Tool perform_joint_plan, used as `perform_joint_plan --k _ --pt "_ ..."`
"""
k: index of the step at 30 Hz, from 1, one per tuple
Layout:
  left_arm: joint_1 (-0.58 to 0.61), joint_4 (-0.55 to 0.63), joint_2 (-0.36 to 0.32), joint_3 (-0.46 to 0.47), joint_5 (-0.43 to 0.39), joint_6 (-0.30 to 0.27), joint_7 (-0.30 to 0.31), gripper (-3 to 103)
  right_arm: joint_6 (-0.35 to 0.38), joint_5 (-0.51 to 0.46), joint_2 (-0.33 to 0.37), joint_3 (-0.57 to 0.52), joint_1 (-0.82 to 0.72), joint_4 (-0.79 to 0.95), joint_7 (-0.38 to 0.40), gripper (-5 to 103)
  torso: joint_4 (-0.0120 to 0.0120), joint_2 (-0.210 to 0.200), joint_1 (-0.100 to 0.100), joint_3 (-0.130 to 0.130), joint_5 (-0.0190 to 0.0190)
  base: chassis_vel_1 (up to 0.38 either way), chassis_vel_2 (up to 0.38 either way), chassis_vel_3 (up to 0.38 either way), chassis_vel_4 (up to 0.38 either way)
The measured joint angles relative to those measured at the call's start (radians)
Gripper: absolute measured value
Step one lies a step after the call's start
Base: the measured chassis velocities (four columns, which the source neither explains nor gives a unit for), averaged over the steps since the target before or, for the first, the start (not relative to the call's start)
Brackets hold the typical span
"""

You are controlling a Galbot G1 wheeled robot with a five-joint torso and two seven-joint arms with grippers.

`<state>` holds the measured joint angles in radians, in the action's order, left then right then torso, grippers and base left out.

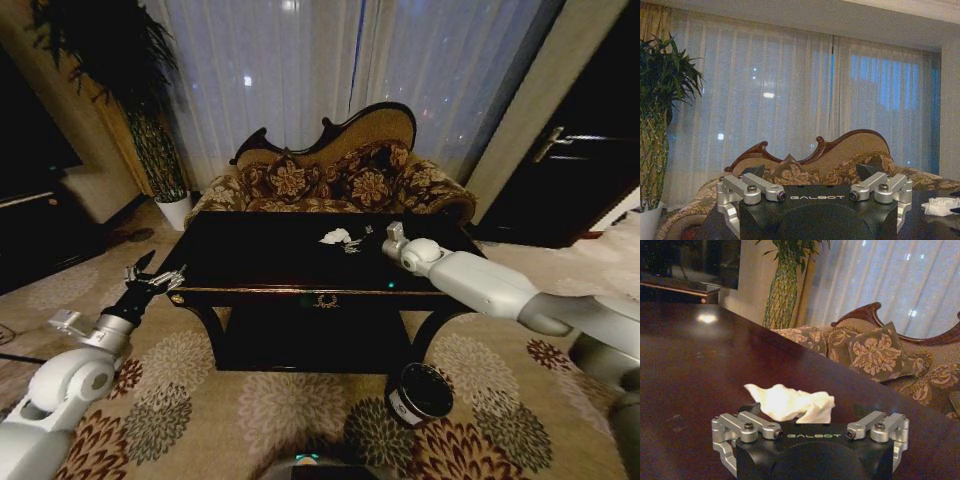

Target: Move to the front of the table and place the trash on the table into the trash bin.

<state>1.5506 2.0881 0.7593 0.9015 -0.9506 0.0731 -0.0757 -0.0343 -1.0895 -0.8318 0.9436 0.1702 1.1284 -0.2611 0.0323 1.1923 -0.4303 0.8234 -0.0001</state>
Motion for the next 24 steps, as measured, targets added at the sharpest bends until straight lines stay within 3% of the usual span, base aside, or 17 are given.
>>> perform_joint_plan --k 9,14,16,20,22,24 --pt "0.000 0.000 0.000 0.000 0.000 0.000 0.000 100 -0.009 0.002 -0.044 0.036 0.021 -0.062 -0.008 101 0.0000 0.000 0.000 0.000 0.0000 0.000 0.000 0.000 0.000" --pt "0.000 0.000 0.000 0.000 0.000 0.000 0.000 100 -0.011 0.003 -0.059 0.043 0.025 -0.085 -0.008 84 0.0000 0.000 0.000 0.000 0.0000 0.000 0.000 0.000 0.000" --pt "0.000 0.000 0.000 0.000 0.000 0.000 0.000 100 -0.012 0.004 -0.063 0.046 0.026 -0.090 -0.009 84 0.0000 0.000 0.000 0.000 0.0000 0.000 0.000 0.000 0.000" --pt "0.000 0.000 0.000 0.000 0.000 0.000 0.000 100 -0.019 0.004 -0.072 0.051 0.027 -0.104 -0.013 62 0.0000 0.000 0.000 0.000 0.0000 0.000 0.000 0.000 0.000" --pt "0.000 0.000 0.000 0.000 0.000 0.000 0.000 100 -0.020 0.004 -0.073 0.051 0.027 -0.104 -0.013 62 0.0000 0.000 0.000 0.000 0.0000 0.000 0.000 0.000 0.000" --pt "0.000 0.000 0.000 0.000 0.000 0.000 0.000 100 -0.020 0.004 -0.073 0.051 0.027 -0.102 -0.013 51 0.0000 0.000 0.000 0.000 0.0000 0.000 0.000 0.000 0.000"
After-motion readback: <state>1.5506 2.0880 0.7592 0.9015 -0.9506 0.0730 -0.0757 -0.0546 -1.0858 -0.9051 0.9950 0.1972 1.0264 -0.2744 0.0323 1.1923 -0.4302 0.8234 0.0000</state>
